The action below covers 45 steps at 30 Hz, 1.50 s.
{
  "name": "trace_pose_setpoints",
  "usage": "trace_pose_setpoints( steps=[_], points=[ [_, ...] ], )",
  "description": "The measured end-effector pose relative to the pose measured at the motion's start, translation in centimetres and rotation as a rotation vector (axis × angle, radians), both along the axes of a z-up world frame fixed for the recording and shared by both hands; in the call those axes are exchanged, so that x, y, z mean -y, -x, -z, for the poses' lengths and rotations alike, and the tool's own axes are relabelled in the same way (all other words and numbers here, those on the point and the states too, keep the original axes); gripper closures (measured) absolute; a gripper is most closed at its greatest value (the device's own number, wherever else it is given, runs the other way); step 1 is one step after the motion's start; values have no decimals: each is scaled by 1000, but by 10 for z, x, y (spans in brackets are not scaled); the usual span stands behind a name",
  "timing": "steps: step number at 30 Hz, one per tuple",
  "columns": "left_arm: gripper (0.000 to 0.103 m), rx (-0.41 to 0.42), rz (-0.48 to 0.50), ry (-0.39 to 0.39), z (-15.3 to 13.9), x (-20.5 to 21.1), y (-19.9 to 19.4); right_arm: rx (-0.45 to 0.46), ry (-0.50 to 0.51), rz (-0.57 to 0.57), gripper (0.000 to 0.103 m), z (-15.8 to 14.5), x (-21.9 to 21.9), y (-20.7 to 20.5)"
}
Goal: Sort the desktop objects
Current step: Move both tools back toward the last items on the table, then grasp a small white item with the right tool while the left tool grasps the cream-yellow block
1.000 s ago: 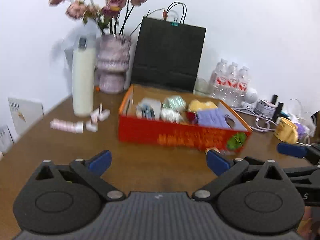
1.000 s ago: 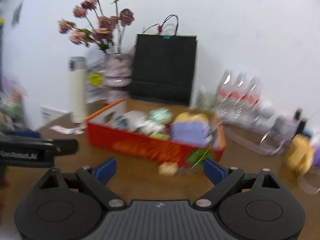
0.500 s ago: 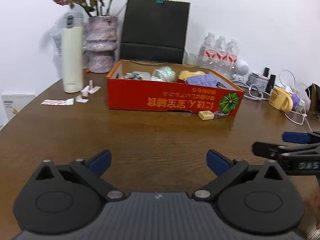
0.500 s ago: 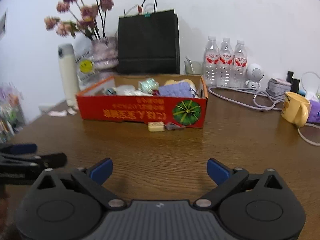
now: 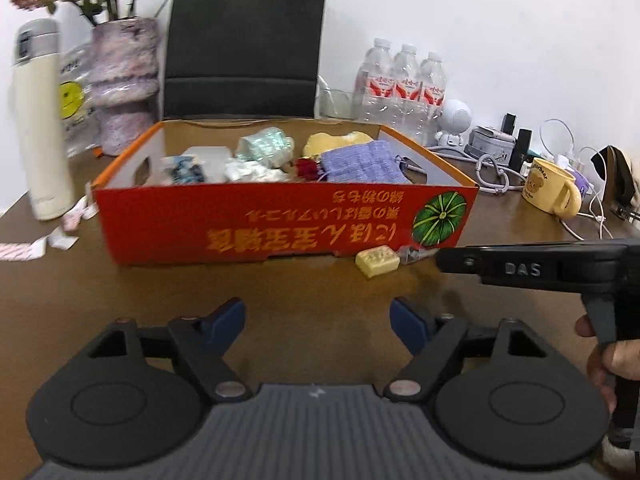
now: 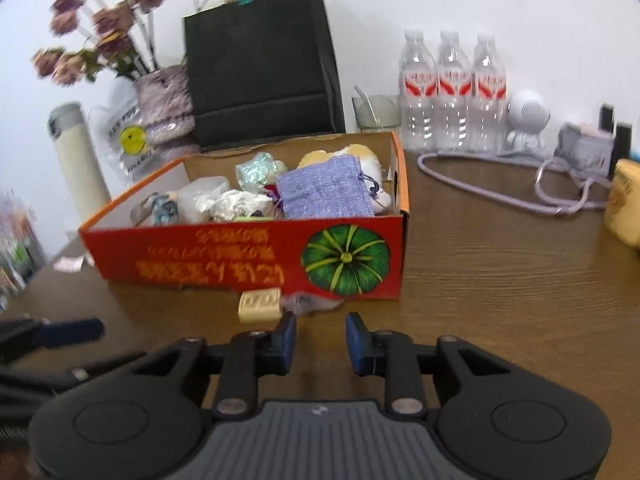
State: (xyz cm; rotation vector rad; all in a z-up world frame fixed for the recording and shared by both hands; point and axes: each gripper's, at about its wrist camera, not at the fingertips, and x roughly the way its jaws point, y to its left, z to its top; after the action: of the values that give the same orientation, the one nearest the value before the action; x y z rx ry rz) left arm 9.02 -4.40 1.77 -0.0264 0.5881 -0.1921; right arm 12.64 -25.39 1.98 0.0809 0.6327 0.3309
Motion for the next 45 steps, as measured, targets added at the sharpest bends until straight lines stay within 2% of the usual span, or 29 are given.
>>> trace_pose_setpoints(
  steps=[1, 3, 6, 11, 12, 14, 15, 21, 23, 25, 28, 29, 30, 32, 33, 34, 38, 40, 41, 42, 45],
  points=[
    [21, 0, 13, -5, 1, 4, -5, -5, -3, 4, 63, 2, 0, -4],
    [21, 10, 38, -24, 2, 12, -13, -18, -32, -6, 59, 5, -1, -12],
    [21, 13, 62, -47, 4, 22, -22, -42, -59, -27, 60, 12, -2, -21],
    [23, -1, 76, -72, 9, 31, -36, -53, -113, -29, 74, 13, 5, -30],
    [25, -5, 75, -73, 10, 32, -38, -54, -117, -35, 86, 14, 5, -33],
    [26, -10, 76, -68, 11, 35, -41, -53, -123, -42, 90, 14, 8, -35],
    [28, -15, 74, -65, 11, 37, -43, -50, -122, -47, 101, 14, 8, -34],
    [30, -18, 74, -47, 10, 49, -53, 20, -54, -42, 103, 2, 21, -18],
    [34, -10, 62, -64, 11, 52, -57, 33, -70, -54, 103, 0, 29, -12],
    [49, -28, 49, -48, 12, 52, -63, 47, -66, -49, 103, -1, 34, -8],
    [65, -55, 31, -24, 15, 52, -68, 59, -68, -60, 102, -3, 38, -4],
    [72, -50, 21, -23, 15, 51, -68, 64, -73, -58, 99, -5, 40, -3],
    [72, -53, 11, -14, 15, 50, -67, 72, -83, -57, 91, -6, 40, -1],
    [72, -64, -10, 2, 14, 45, -63, 79, -75, -83, 62, -6, 38, 0],
    [72, -68, -17, 11, 13, 42, -60, 81, -54, -94, 40, -5, 33, 1],
    [72, -74, -30, 22, 13, 39, -57, 83, -27, -103, 38, -4, 27, 2],
    [72, -79, -79, 59, 8, 23, -39, 60, 78, -118, 44, 4, 4, -3],
    [72, -76, -86, 69, 5, 18, -33, 25, 104, -109, 66, 8, -1, -8],
    [72, -72, -88, 78, 3, 15, -29, 17, 104, -107, 71, 9, -2, -10],
    [72, -70, -86, 82, 2, 13, -27, 9, 118, -101, 76, 10, -3, -11],
    [72, -60, -91, 66, 0, 10, -19, 12, 157, -100, 80, 12, -8, -9]
  ],
)
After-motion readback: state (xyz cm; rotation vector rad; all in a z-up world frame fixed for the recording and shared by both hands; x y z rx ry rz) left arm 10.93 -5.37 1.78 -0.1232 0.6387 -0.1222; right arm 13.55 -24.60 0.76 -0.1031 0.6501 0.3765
